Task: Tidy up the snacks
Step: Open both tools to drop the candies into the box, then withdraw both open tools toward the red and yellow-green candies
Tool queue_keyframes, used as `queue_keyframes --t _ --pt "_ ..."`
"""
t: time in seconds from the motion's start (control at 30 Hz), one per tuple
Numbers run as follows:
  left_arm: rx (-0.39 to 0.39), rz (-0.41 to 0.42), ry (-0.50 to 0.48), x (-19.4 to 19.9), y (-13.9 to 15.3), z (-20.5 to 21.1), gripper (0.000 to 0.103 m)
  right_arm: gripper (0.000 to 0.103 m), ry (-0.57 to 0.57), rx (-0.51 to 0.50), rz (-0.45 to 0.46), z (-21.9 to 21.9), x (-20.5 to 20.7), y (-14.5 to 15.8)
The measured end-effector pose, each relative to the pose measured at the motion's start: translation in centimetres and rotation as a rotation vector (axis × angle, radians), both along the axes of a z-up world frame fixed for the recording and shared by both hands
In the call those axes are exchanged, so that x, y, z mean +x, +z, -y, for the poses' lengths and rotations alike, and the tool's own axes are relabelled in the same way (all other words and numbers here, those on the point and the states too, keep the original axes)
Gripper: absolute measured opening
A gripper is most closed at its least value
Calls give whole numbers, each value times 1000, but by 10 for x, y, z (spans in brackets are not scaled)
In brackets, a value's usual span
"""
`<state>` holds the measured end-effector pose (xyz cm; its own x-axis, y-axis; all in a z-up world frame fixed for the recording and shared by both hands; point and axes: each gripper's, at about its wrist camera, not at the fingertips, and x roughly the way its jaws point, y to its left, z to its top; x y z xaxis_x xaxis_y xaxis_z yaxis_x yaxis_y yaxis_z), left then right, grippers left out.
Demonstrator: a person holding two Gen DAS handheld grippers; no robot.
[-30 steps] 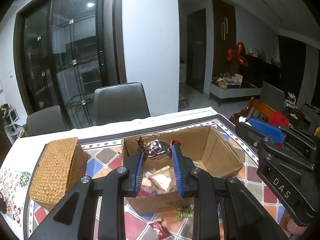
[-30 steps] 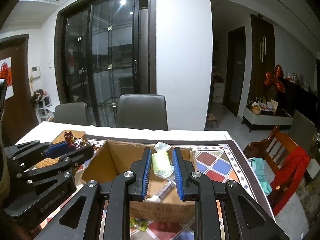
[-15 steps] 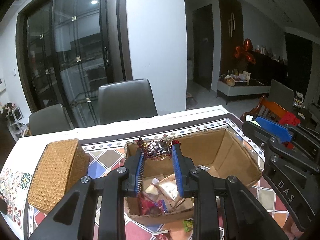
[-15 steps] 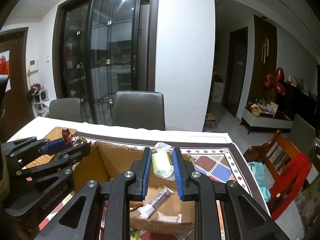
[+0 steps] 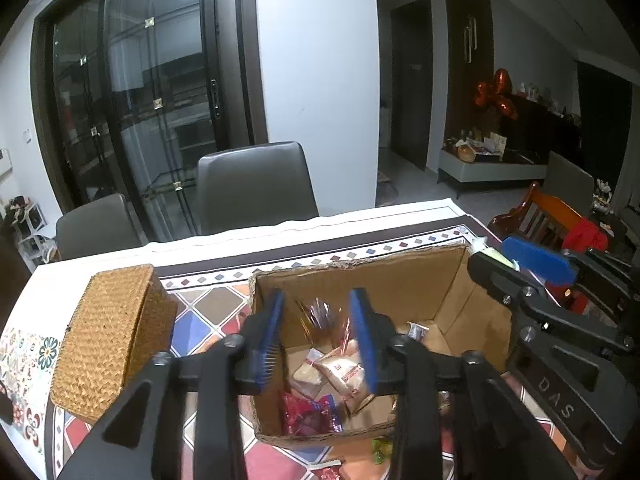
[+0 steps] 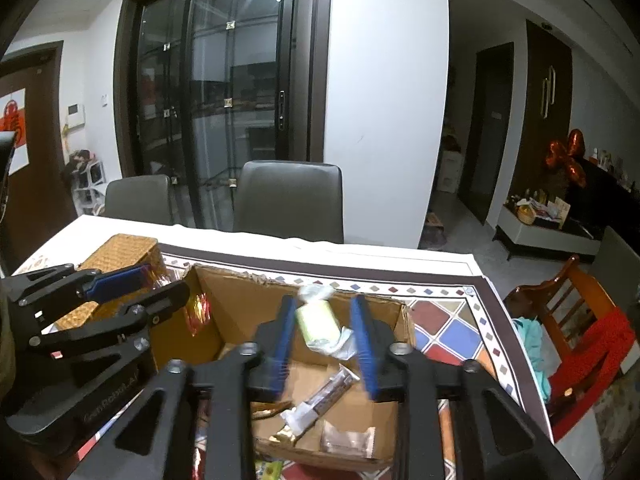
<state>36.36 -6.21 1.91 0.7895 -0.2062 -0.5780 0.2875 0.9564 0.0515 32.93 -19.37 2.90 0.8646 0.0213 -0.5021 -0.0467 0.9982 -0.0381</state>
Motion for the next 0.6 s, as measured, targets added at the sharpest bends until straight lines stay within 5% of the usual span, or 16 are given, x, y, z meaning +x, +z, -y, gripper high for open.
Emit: queue_keyframes --t 0.13,0.27,0.6 --pt "18 17 23 -4 1 -3 53 61 -27 -21 26 0 -4 3" --pt "9 22 56 -9 3 -7 67 65 -38 -25 32 3 -7 7" --pt "13 48 116 -30 10 -14 82 70 -57 -3 44 8 -22 12"
